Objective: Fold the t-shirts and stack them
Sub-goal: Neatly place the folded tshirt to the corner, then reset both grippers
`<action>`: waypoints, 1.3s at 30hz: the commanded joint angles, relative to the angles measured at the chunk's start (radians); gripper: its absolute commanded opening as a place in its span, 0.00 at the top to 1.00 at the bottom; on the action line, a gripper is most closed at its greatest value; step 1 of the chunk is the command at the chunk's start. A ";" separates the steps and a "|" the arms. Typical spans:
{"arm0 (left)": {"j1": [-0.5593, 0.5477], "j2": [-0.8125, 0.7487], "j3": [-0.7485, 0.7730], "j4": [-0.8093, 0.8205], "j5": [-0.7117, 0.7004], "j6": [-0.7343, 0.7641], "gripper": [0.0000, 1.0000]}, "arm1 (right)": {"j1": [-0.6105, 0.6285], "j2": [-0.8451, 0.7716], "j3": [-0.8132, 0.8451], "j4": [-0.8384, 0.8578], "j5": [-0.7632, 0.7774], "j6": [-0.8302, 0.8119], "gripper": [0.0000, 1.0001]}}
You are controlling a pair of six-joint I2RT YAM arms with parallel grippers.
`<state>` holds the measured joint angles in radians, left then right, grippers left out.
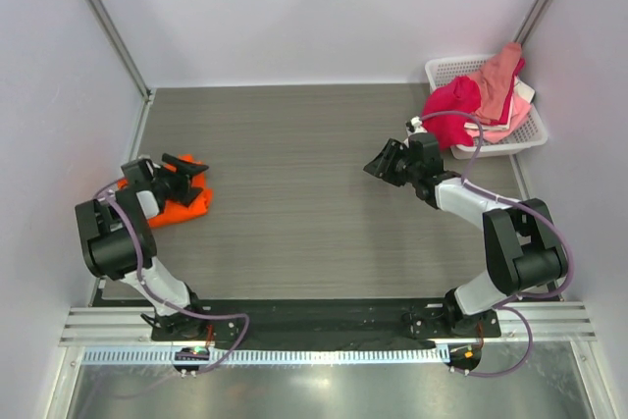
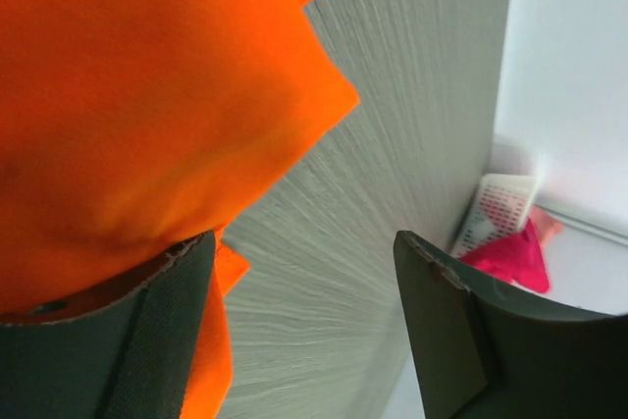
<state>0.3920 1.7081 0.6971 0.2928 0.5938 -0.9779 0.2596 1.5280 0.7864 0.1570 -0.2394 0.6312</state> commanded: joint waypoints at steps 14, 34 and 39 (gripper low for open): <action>-0.447 -0.505 0.217 -0.642 -0.630 0.280 0.01 | -0.005 -0.126 -0.041 0.056 0.049 -0.021 0.49; -0.820 -1.037 -0.204 -0.541 -0.942 0.349 0.00 | -0.005 -1.059 -0.386 -0.347 0.515 -0.165 0.12; -0.820 -1.177 -0.366 -0.469 -1.012 0.375 0.00 | -0.003 -1.190 -0.542 -0.263 0.473 -0.120 0.12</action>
<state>-0.4244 0.5865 0.3935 -0.2733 -0.3351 -0.6270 0.2581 0.3759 0.3172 -0.1455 0.2302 0.4957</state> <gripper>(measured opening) 0.994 0.878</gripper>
